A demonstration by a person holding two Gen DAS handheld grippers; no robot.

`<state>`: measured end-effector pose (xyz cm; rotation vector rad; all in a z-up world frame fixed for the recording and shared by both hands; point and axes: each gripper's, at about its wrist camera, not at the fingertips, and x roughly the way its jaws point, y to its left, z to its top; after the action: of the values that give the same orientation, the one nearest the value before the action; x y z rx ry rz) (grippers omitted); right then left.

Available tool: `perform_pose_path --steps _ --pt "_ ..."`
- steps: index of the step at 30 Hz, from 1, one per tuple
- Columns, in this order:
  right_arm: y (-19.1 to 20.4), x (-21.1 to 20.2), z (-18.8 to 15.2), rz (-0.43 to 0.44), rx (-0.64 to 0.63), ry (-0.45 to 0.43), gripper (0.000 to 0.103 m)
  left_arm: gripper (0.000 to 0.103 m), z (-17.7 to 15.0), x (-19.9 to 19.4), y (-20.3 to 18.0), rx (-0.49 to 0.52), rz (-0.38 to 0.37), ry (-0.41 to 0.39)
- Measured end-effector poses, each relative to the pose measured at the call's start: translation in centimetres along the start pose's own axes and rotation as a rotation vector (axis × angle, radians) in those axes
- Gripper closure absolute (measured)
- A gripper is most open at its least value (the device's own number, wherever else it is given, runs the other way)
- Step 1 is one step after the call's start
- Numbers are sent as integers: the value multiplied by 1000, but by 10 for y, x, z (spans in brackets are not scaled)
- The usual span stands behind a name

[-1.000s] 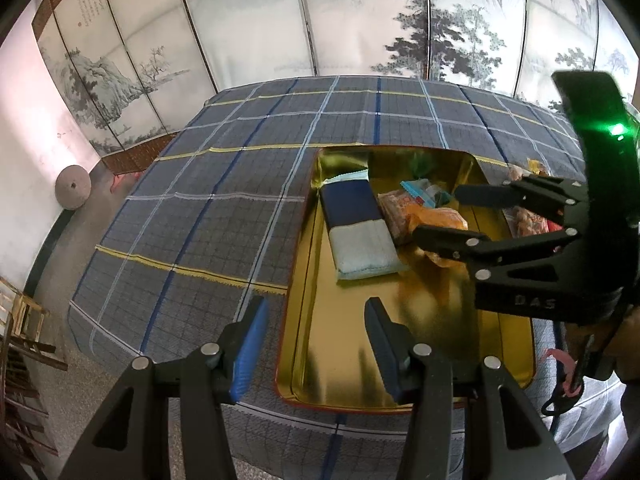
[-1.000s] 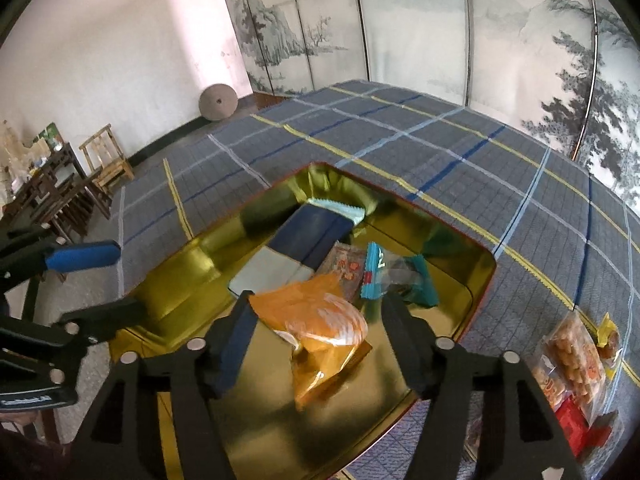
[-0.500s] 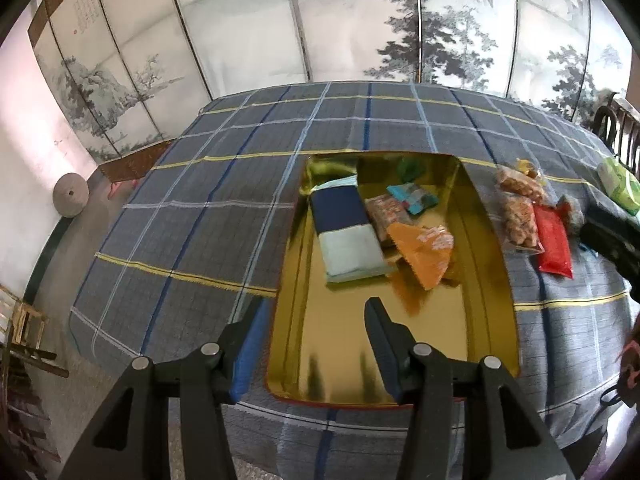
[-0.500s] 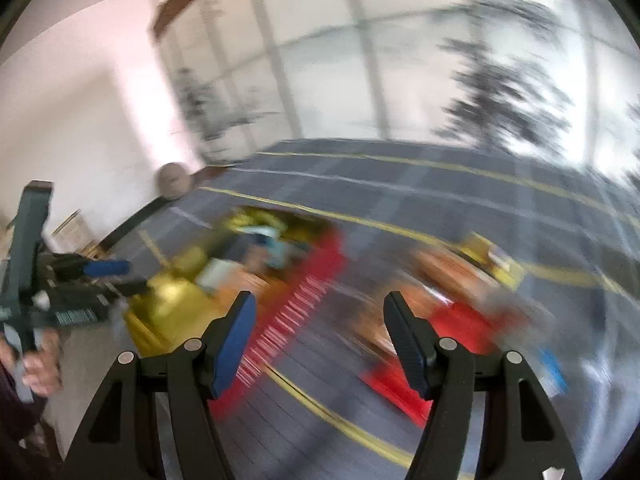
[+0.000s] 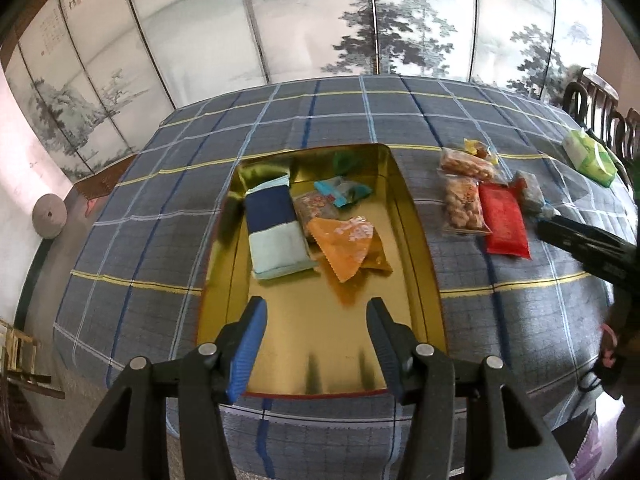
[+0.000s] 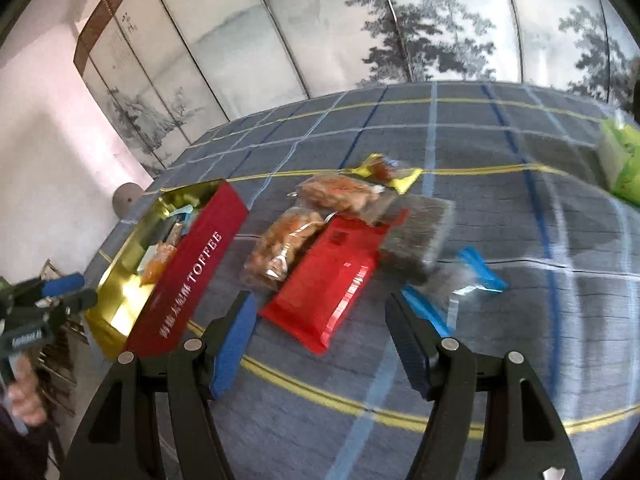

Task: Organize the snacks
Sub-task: 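Move the right tool to the red wrapped packet and grasp it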

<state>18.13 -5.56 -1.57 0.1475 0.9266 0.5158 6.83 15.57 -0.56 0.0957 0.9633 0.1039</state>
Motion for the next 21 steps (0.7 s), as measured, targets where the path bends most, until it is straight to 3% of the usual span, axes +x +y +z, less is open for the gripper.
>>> perform_pose_path --steps 15,21 --pt "15 63 28 -197 54 119 42 50 -1 6 3 -3 -31 10" --pt "42 85 31 -368 -90 170 39 50 -2 4 2 0 -41 8"
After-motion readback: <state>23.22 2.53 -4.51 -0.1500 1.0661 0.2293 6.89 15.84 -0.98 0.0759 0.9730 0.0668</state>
